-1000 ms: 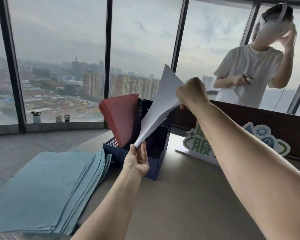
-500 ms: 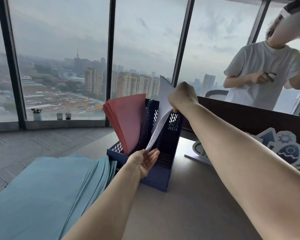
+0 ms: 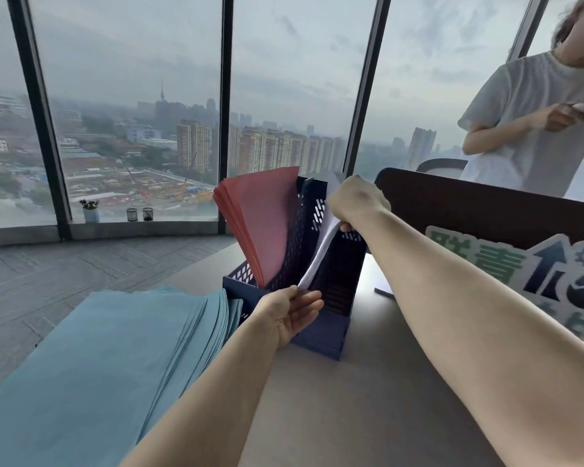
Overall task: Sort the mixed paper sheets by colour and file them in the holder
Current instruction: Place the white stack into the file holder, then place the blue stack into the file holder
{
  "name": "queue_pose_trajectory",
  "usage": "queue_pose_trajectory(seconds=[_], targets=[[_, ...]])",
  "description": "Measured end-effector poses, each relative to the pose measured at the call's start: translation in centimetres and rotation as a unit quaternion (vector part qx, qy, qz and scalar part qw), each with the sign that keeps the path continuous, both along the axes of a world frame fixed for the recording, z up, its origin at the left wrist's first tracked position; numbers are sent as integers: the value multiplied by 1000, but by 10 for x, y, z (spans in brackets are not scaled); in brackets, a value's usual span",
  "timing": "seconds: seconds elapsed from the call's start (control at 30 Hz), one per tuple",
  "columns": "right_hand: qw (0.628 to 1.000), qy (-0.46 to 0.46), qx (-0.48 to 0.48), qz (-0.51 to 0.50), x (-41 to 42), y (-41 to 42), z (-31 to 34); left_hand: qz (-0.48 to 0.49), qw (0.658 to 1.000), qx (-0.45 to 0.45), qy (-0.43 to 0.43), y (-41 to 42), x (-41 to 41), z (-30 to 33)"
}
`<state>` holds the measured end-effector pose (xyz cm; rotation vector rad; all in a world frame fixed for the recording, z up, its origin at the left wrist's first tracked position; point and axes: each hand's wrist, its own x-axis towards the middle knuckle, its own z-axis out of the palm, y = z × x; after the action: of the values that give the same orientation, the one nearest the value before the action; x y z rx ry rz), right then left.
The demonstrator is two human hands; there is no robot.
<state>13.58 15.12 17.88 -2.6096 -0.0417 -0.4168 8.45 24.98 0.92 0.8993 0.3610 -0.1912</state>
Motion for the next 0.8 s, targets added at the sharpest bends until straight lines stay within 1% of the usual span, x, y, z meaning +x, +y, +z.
queue_pose_trajectory(seconds=[0.07,0.13,0.2,0.27,0.33,0.4,0.47,0.53,0.6,0.7,0.77,0.8], targets=[[1000,2,-24,-8,-5,-1,3,-8,999,43,-8,4,-6,-2],[997,-61,-37,-10,-18,-2,4,-10,996,89,-18,13,-11,-2],[988,-156,-1,11,-41,-2,-1,4,991,132,-31,23,-20,-1],[975,-211,60,48,-67,2,-15,35,982,178,-47,36,-30,-2],[973,-191,99,89,-87,12,-40,73,968,236,-53,53,-43,-6],[977,-124,117,127,-100,22,-74,113,944,307,-47,77,-56,-13],[982,-40,117,144,-106,33,-111,149,904,399,-47,106,-71,-22],[981,42,115,150,-107,45,-146,162,847,504,-39,134,-87,-28],[972,117,115,168,-108,57,-174,155,791,592,-5,161,-102,-36],[954,200,124,186,-108,77,-203,125,722,676,84,205,-112,-54],[947,226,139,180,-108,89,-215,101,678,714,146,232,-116,-63],[945,229,150,179,-108,94,-220,90,661,726,168,241,-119,-64]])
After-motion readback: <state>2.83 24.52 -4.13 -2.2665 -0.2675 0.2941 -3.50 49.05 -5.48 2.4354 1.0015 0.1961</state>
